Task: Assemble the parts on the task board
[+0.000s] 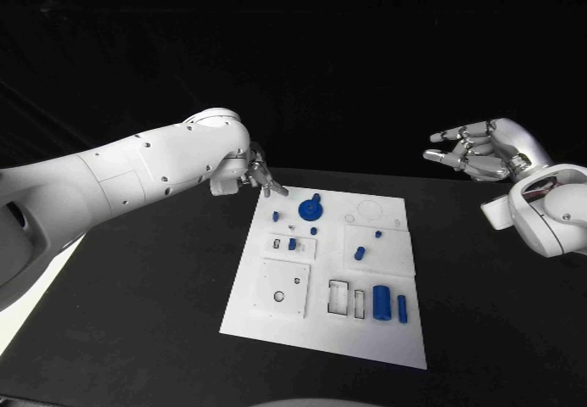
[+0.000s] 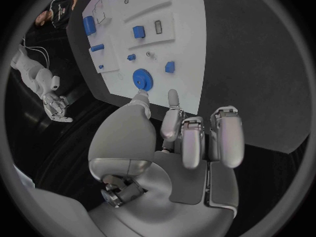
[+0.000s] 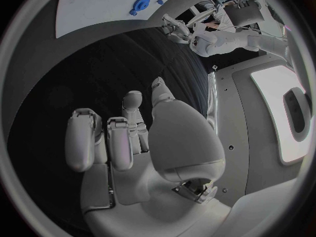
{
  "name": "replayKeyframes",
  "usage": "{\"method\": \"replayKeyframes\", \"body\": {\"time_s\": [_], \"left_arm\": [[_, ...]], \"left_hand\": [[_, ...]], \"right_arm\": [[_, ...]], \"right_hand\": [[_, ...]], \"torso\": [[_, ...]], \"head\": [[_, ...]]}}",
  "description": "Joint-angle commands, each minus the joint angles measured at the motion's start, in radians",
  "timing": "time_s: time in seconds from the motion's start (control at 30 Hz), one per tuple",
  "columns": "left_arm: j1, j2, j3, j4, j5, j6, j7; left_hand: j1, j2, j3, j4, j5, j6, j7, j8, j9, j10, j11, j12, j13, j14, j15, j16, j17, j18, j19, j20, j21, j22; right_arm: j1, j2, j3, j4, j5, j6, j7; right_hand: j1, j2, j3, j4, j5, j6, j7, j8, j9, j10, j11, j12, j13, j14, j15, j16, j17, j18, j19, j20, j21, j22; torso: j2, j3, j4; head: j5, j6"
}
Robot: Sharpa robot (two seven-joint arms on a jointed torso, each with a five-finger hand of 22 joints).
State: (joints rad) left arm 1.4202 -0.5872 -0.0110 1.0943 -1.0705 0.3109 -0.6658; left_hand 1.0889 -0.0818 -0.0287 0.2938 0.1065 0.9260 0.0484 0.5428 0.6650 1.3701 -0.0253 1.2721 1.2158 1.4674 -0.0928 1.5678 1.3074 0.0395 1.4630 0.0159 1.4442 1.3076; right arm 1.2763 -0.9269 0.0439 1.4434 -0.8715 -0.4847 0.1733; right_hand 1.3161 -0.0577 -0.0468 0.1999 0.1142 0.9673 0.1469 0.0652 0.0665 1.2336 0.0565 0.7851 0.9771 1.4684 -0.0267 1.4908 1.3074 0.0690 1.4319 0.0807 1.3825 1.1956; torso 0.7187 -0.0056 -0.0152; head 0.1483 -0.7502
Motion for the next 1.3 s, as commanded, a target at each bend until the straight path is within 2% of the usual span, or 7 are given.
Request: {"method": "replayKeyframes", "body": {"time_s": [0.03, 0.27, 0.43, 0.53, 0.9, 1.07, 1.3], "left_arm": [[-0.001, 0.025, -0.005, -0.04, -0.033, 0.053, 0.009], [-0.016, 0.072, -0.018, -0.101, -0.062, 0.055, 0.011], [-0.028, 0.088, -0.02, -0.119, -0.069, 0.057, 0.013], [-0.034, 0.093, -0.021, -0.122, -0.057, 0.068, 0.015], [-0.038, 0.093, -0.025, -0.124, -0.012, 0.121, 0.016], [-0.039, 0.091, -0.026, -0.123, -0.009, 0.137, 0.015], [-0.039, 0.093, -0.028, -0.123, -0.008, 0.15, 0.015]], "left_hand": [[-0.008, -0.003, -0.004, 0.0, 0.001, 0.005, 0.001, -0.003, -0.001, 0.0, 0.003, 0.007, 0.002, 0.103, 0.009, 0.003, 0.263, 0.002, 0.046, 0.007, 0.001, 0.071], [-0.005, -0.001, -0.002, -0.001, 0.002, 0.006, 0.001, -0.003, -0.002, 0.0, 0.003, 0.007, 0.001, 0.103, 0.009, 0.003, 0.263, 0.003, 0.045, 0.007, -0.001, 0.069], [-0.003, 0.0, -0.001, -0.002, 0.002, 0.007, 0.0, -0.002, -0.003, 0.001, 0.003, 0.009, 0.003, 0.103, 0.009, 0.003, 0.263, 0.003, 0.045, 0.007, -0.001, 0.068], [-0.003, 0.002, 0.0, -0.001, 0.002, 0.009, 0.0, -0.002, -0.004, 0.002, 0.002, 0.01, 0.005, 0.103, 0.008, 0.003, 0.263, 0.003, 0.045, 0.007, -0.001, 0.069], [0.007, 0.018, 0.008, -0.003, 0.002, 0.019, -0.003, 0.002, -0.007, 0.004, 0.0, 0.014, 0.007, 0.103, 0.007, 0.003, 0.263, 0.002, 0.046, 0.007, 0.001, 0.072], [0.017, 0.024, 0.014, -0.004, 0.003, 0.023, -0.005, 0.004, -0.009, 0.004, -0.001, 0.015, 0.008, 0.103, 0.006, 0.003, 0.263, 0.002, 0.046, 0.006, 0.001, 0.073], [0.034, 0.029, 0.043, -0.003, 0.005, 0.029, -0.007, 0.007, -0.014, 0.005, -0.003, 0.016, 0.008, 0.103, 0.004, 0.003, 0.263, 0.002, 0.047, 0.004, 0.002, 0.075]], "right_arm": [[-0.002, 0.003, 0.0, -0.001, 0.0, 0.009, 0.012], [-0.004, 0.007, 0.0, 0.0, 0.0, 0.016, 0.013], [-0.005, 0.009, 0.0, -0.001, 0.0, 0.017, 0.015], [-0.005, 0.01, 0.0, -0.002, -0.002, 0.022, 0.014], [-0.005, 0.013, 0.0, -0.004, -0.005, 0.025, 0.013], [-0.005, 0.013, 0.0, -0.005, -0.005, 0.025, 0.013], [-0.005, 0.015, 0.0, -0.007, -0.006, 0.026, 0.012]], "right_hand": [[0.004, 0.011, -0.008, 0.0, 0.004, -0.003, -0.001, 0.003, 0.002, -0.004, 0.001, -0.002, -0.001, 0.077, 0.007, -0.004, 0.157, 0.005, -0.007, 0.002, -0.004, -0.001], [0.016, 0.017, -0.014, -0.001, 0.032, -0.001, -0.002, 0.003, 0.002, -0.007, 0.0, -0.005, -0.004, 0.077, 0.006, -0.004, 0.157, 0.006, -0.007, 0.001, -0.005, -0.002], [0.017, 0.019, -0.015, -0.001, 0.037, -0.002, -0.002, 0.003, 0.002, -0.009, 0.0, -0.007, -0.006, 0.077, 0.006, -0.006, 0.155, 0.006, -0.008, 0.001, -0.006, -0.004], [0.019, 0.02, -0.016, -0.002, 0.04, -0.002, -0.002, 0.003, 0.002, -0.011, 0.0, -0.013, -0.01, 0.076, 0.006, -0.006, 0.155, 0.006, -0.008, 0.001, -0.007, -0.006], [0.021, 0.022, -0.017, -0.002, 0.044, -0.002, -0.002, 0.003, 0.002, -0.015, 0.0, -0.02, -0.015, 0.076, 0.006, -0.007, 0.154, 0.006, -0.008, 0.001, -0.007, -0.006], [0.021, 0.022, -0.017, -0.001, 0.044, -0.002, -0.002, 0.003, 0.002, -0.015, 0.0, -0.021, -0.016, 0.076, 0.006, -0.007, 0.154, 0.007, -0.008, 0.001, -0.008, -0.006], [0.023, 0.021, -0.018, -0.003, 0.045, -0.002, -0.002, 0.003, 0.002, -0.016, 0.0, -0.023, -0.017, 0.076, 0.006, -0.007, 0.154, 0.007, -0.009, 0.001, -0.008, -0.007]], "torso": [[0.002, -0.0024, -0.0008], [0.005, -0.004, 0.0002], [0.005, -0.0049, -0.0023], [0.005, -0.0045, -0.0015], [0.004, -0.0032, 0.0005], [0.004, -0.0039, -0.0008], [0.004, -0.0029, -0.0023]], "head": [[0.002, 0.001], [0.004, 0.005], [0.008, 0.002], [0.007, -0.001], [0.007, 0.0], [0.009, -0.001], [0.011, 0.001]]}}
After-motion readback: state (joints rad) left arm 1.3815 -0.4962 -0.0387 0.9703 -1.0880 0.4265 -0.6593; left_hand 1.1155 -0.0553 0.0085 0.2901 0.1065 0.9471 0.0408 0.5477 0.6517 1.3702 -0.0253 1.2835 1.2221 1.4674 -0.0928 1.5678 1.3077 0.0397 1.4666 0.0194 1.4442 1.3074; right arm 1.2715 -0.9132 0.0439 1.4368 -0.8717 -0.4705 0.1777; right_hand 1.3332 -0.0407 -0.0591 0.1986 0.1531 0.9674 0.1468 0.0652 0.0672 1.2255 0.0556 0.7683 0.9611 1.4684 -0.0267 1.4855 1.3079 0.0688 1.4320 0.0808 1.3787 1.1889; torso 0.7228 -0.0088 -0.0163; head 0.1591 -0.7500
